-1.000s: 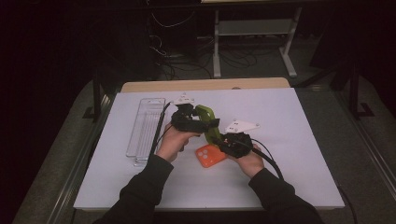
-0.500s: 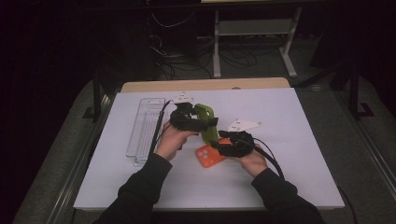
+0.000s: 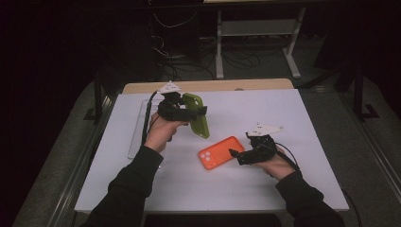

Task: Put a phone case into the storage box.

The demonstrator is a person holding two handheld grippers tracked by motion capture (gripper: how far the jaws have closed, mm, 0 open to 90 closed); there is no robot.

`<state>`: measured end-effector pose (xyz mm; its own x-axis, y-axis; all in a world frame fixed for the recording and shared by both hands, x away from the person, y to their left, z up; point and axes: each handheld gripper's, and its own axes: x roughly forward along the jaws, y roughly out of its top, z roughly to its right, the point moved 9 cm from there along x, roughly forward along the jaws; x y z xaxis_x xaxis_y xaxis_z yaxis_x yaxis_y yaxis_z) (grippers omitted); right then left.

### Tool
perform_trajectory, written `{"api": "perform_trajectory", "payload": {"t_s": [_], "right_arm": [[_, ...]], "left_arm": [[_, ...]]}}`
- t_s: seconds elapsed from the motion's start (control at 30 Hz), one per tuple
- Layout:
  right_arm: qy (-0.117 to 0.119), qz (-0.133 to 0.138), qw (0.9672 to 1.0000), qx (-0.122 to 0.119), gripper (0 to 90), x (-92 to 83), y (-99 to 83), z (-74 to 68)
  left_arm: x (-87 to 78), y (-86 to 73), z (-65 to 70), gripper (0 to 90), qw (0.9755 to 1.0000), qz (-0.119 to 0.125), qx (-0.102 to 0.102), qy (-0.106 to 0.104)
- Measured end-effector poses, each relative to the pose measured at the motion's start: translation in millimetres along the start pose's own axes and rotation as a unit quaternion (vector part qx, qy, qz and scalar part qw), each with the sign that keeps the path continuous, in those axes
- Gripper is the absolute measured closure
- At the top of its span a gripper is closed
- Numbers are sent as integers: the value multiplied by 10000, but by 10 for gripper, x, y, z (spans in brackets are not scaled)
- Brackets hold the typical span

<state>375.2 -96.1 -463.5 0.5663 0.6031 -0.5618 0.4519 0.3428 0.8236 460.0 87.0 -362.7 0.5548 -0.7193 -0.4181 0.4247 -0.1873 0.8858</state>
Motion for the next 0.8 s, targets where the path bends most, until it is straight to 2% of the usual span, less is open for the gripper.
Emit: {"api": "perform_trajectory", "payload": {"t_s": [0.07, 0.2, 0.5, 0.6, 0.67, 0.8], "right_arm": [[67, -107, 9999, -50, 0, -34, -73, 23], [93, -141, 9998, -99, 0, -107, -199, 54], [87, -355, 9993, 68, 0, -261, -508, 60], [55, -398, 9992, 21, 0, -283, -577, 71], [76, -413, 9991, 77, 0, -302, -605, 71], [69, -418, 9991, 69, 0, -321, -632, 82]], "left_arm": [[-51, 34, -66, 141, 9999, 9, 28, 103], [-158, 110, -207, 141, 9995, 94, 39, 286], [-424, 275, -545, 142, 9969, 213, 140, 742], [-502, 314, -654, 142, 9955, 254, 148, 899], [-549, 339, -725, 142, 9943, 278, 158, 1014], [-616, 376, -895, 141, 9902, 304, 156, 1354]]}}
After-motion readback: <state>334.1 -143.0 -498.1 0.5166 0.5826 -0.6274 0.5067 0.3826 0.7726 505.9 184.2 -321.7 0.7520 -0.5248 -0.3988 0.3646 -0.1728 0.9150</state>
